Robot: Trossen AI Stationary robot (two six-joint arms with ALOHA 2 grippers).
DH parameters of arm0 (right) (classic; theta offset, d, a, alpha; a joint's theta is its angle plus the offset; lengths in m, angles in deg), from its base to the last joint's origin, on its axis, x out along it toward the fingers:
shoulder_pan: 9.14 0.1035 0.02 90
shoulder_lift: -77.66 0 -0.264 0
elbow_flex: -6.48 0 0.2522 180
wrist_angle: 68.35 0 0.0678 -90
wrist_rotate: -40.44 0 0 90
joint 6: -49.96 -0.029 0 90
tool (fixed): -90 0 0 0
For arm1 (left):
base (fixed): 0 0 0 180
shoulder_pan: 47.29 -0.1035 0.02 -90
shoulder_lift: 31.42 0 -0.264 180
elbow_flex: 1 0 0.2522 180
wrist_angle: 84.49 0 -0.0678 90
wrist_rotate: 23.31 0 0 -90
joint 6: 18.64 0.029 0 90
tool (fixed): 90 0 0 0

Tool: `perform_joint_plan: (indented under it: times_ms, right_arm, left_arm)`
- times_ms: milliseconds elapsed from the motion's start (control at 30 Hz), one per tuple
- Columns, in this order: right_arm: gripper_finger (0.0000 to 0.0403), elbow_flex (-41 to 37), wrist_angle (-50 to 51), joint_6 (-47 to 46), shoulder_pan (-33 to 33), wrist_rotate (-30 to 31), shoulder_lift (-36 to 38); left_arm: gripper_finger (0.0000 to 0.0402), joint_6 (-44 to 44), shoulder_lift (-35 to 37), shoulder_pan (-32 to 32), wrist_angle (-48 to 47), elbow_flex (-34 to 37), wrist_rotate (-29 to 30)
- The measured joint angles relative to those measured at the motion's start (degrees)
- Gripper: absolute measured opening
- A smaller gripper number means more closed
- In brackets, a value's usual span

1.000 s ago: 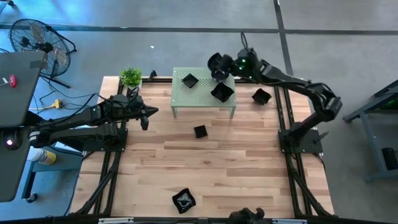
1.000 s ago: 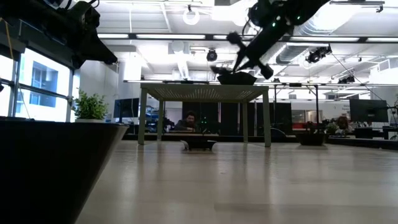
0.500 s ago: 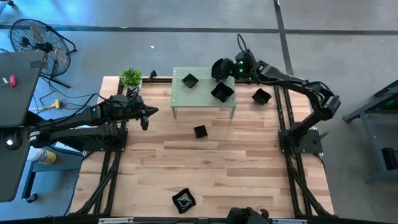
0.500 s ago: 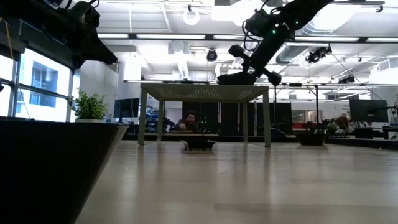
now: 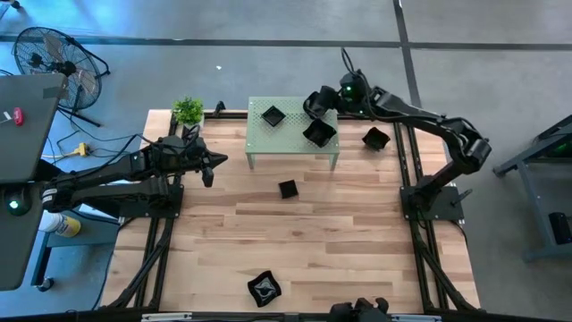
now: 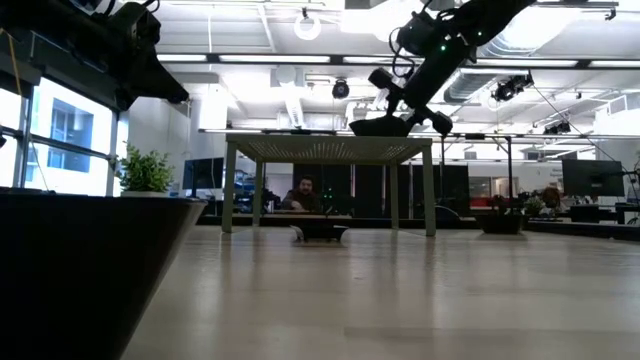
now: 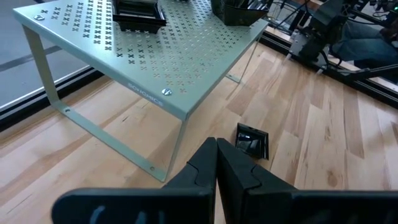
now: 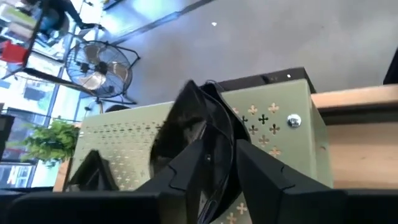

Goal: Pick & Place Mini shaped plates
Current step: Stack the black leaf-shaped plate on top of the black leaf-shaped plates on the shelf, then stack the black distorted square plate on top of the black distorted square plates on the shelf

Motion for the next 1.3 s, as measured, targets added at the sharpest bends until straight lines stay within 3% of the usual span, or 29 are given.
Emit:
perform_joint_plan:
  times_ms: [233, 433, 533, 667, 867, 1033, 1167, 1300]
  right_arm:
    - [0.0105, 0.0, 0.96, 5.44, -1.51, -2.78, 3.53]
    - [0.0048, 0.02, 5.81, 12.51, -2.68, -9.92, 4.29]
    - [0.001, 0.02, 13.05, 17.38, -3.45, -9.54, 6.92]
    - [0.001, -0.7, 25.82, 22.13, -5.95, -4.84, 10.75]
    - [0.0005, -10.53, 27.15, 23.49, -13.81, -5.37, 14.97]
    - [0.0032, -11.97, 25.2, 28.69, -18.88, -8.6, 10.55]
    - [0.0063, -6.05, 28.25, 34.23, -20.67, -9.28, 3.33]
    - [0.0093, 1.63, 35.51, 38.91, -22.28, -5.41, -3.85]
  left_arm:
    - [0.0001, 0.0, 0.0, 0.0, 0.02, -0.02, -0.02]
    - [0.0001, 0.0, 0.0, -0.02, 0.02, -0.02, -0.02]
    - [0.0001, 0.0, 0.0, 0.0, 0.02, -0.02, -0.02]
    - [0.0001, -0.02, 0.0, 0.0, 0.01, -0.02, -0.02]
    - [0.0001, -0.02, 0.0, 0.0, 0.0, -0.02, 0.99]
    - [0.0001, -0.02, 0.0, -0.01, 0.0, -0.02, 1.16]
    - [0.0001, -0.02, 0.0, 0.0, 0.0, -0.02, 1.18]
    - [0.0001, -0.21, 0.0, 0.0, 0.0, -0.02, 1.06]
